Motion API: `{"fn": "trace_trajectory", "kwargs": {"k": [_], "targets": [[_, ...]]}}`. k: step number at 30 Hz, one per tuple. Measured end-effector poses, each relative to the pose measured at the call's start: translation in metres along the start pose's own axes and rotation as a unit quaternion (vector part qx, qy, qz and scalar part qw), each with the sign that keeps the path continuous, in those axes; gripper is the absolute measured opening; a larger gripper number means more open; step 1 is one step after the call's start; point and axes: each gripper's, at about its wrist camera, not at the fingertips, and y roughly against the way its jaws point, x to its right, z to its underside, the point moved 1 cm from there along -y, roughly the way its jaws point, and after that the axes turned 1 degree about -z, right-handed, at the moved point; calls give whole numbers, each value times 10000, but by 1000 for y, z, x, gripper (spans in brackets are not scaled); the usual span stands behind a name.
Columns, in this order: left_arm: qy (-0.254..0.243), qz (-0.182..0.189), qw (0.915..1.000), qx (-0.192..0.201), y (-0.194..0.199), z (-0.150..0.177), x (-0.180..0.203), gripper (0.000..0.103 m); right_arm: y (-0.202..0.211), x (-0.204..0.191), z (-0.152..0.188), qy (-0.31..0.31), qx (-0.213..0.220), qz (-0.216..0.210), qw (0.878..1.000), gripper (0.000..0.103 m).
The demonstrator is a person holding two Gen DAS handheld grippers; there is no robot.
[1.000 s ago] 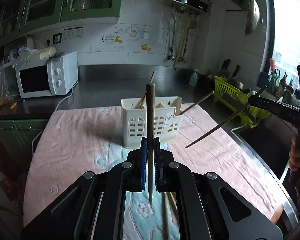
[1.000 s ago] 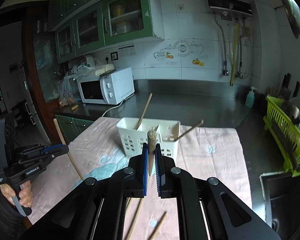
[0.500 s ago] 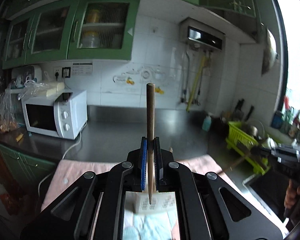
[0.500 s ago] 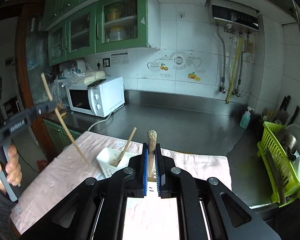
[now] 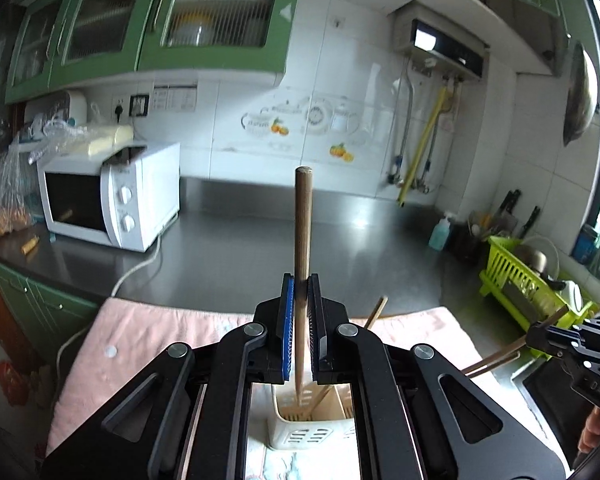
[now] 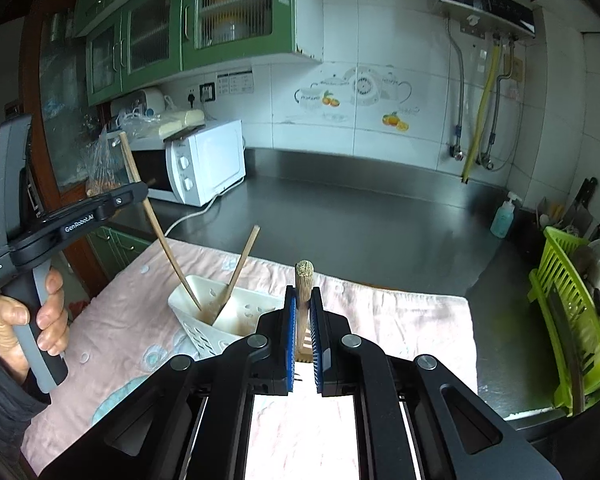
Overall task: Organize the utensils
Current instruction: 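Drop the chopsticks into the holder and open both grippers, then move both open grippers back over the remaining chopsticks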
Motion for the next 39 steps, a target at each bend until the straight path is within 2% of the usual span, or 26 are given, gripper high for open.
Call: {"fn": "trace_trajectory", "kwargs": {"k": [4, 10, 14, 19, 22, 25, 30, 35, 39], "targets": [[-21, -20, 9999, -154, -7, 8, -3, 6, -7, 1, 4, -49, -48, 6, 10000, 7], [-81, -33, 9999, -146, 0, 11, -1, 12, -1, -2, 4, -9, 57, 76, 10000, 11], [-63, 41, 9999, -107, 16, 13, -2, 12, 19, -6, 7, 48, 216, 190, 9996, 12], [-95, 66, 9999, -115, 51, 26, -2, 12, 51, -14, 26, 84, 330, 250, 9991, 20], [-140, 46, 9997, -174, 80, 44, -4, 13, 70, -22, 53, 33, 303, 218, 9993, 21], [-212, -51, 9995, -238, 107, 67, -7, 21, 84, -30, 83, -51, 221, 207, 9995, 21], [-380, -88, 9983, -423, 144, 108, -10, 21, 101, -48, 143, -127, -21, 171, 9998, 21], [-513, -112, 9966, -628, 175, 158, -13, 29, 106, -66, 204, -249, -346, 196, 9989, 21], [-623, -150, 9951, -752, 190, 192, -11, 29, 102, -77, 250, -362, -656, 212, 9970, 21]]}}
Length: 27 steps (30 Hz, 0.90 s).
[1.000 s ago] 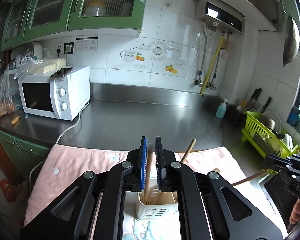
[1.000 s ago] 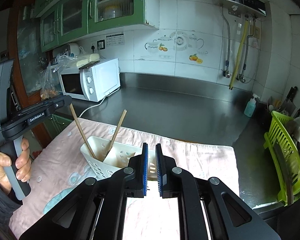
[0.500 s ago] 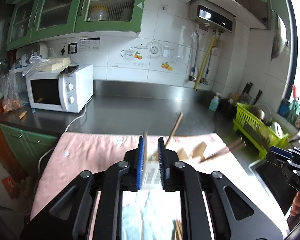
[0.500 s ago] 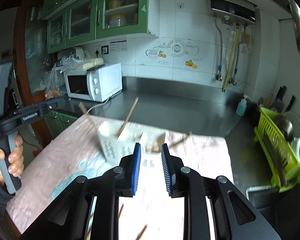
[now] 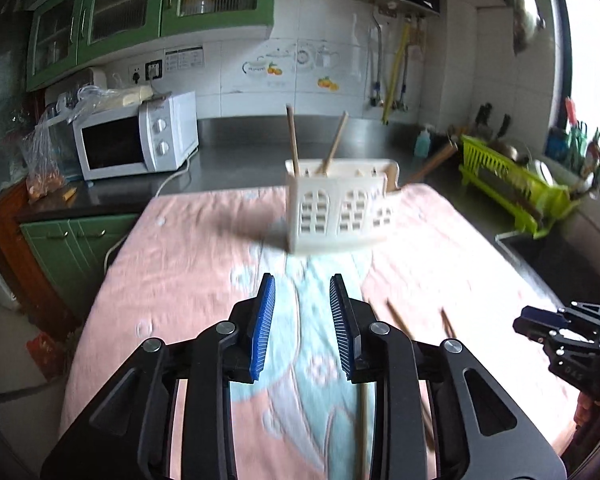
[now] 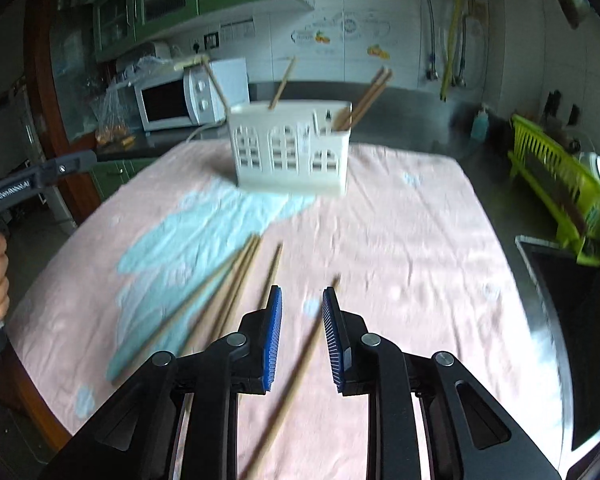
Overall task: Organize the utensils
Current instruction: 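Move both open grippers back over the remaining chopsticks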
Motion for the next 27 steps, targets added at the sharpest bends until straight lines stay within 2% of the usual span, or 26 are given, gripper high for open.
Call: {"fn": "trace_trajectory", "kwargs": {"k": [5, 13, 19, 27], "targets": [[-129, 35, 9996, -254, 3, 43, 10, 29, -9, 1, 44, -281, -267, 41, 9992, 21], [-14, 306, 9961, -825, -8, 102, 25, 29, -13, 5, 75, -541, -502, 37, 9973, 21], [-36, 516, 9917, -1181, -20, 128, 36, 29, -16, 2, 88, -694, -567, -80, 9959, 21], [-81, 573, 9890, -1362, -35, 137, 46, 28, -20, 2, 93, -803, -649, -123, 9946, 21]]}}
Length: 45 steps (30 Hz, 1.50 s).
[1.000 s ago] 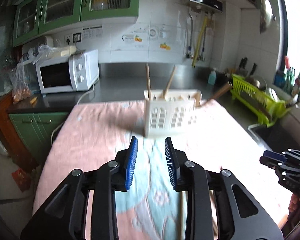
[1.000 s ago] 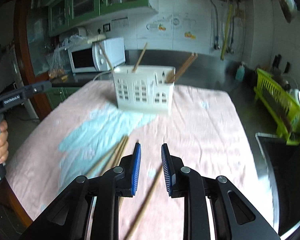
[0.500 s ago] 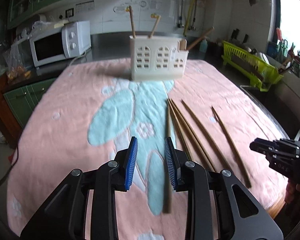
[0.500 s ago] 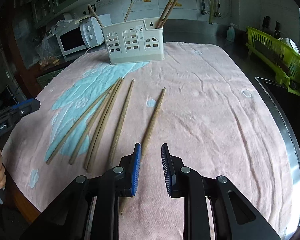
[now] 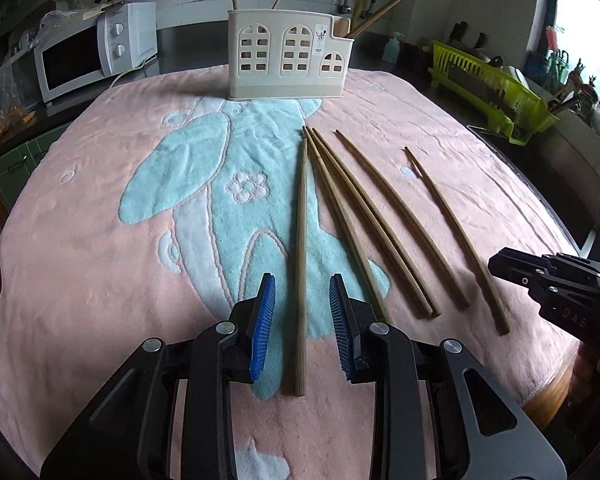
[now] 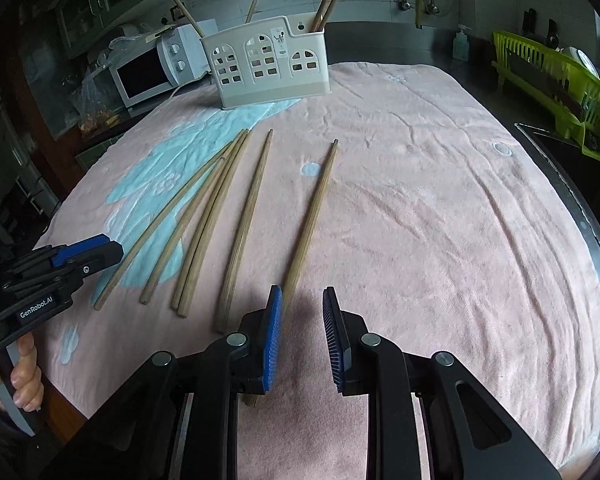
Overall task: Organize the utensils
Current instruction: 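Move both open grippers back over the remaining chopsticks, then close the left gripper on a chopstick while the right gripper grasps another chopstick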
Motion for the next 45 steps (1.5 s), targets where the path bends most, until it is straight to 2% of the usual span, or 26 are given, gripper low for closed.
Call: {"fn": "trace_trajectory", "kwargs": {"k": [15, 17, 22, 25, 32, 36, 45], "targets": [[29, -7, 9999, -136, -16, 2, 0, 24, -11, -8, 0, -36, -119, -89, 9999, 21], [31, 16, 9999, -169, -18, 2, 0, 17, -13, -11, 0, 3, -129, -37, 9999, 19], [-10, -10, 9998, -193, -21, 3, 2, 17, -15, -18, 3, 212, -130, 193, 9995, 18], [-48, -42, 9998, -208, -21, 2, 3, 17, -17, -26, 5, 464, -73, 485, 9977, 12], [0, -179, 9996, -209, -21, 0, 2, 6, -12, -18, 4, 341, -19, 462, 9983, 7], [29, -126, 9997, -207, -20, 0, 0, 6, -2, -18, 1, 376, 119, 465, 9981, 7], [87, 36, 9994, 324, 10, -13, -2, 5, 31, -20, -18, 475, 644, 372, 9961, 6]]}}
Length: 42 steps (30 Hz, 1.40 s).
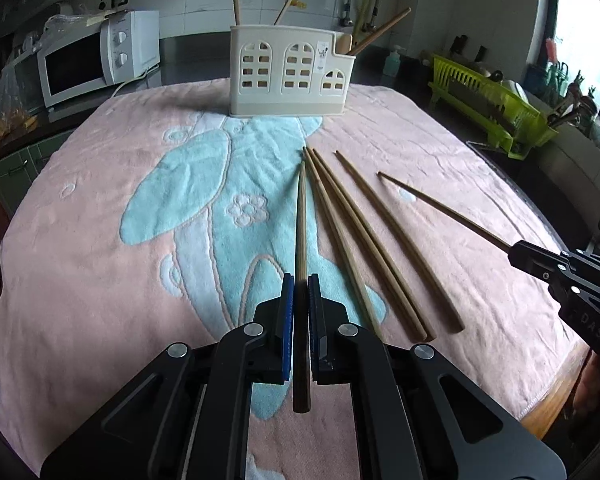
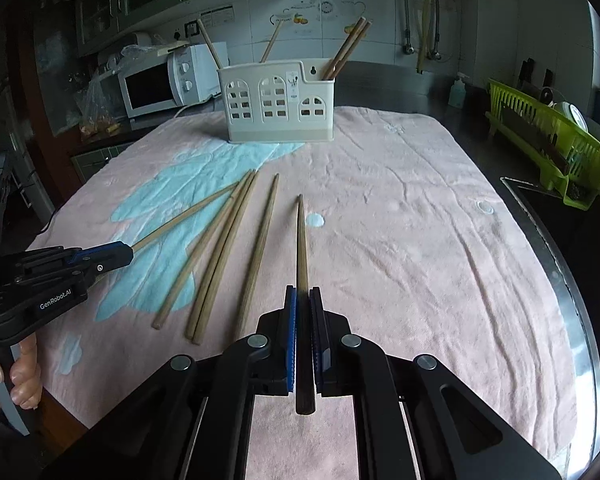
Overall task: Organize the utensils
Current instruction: 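Close the left gripper on a chopstick while the right gripper grasps another chopstick, then lift both held chopsticks upright and carry them over the white holder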
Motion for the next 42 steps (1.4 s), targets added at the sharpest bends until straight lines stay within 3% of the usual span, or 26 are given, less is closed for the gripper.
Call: {"fn": "trace_trajectory", "kwargs": {"k": [9, 22, 28, 42], "targets": [[-52, 92, 9986, 518, 25, -24, 0, 5, 24, -1, -39, 197, 575, -96, 9981, 6], [-61, 243, 9959, 872, 34, -75, -8, 5, 21, 14, -95, 116, 669, -587, 9960, 6], [-59, 350, 9944, 1000, 40, -106, -13, 5, 24, 21, -135, 177, 702, -857, 9937, 6], [-290, 246, 9878, 1511, 53, -195, -9, 5, 27, 35, -241, 663, 908, -706, 9912, 6]]}}
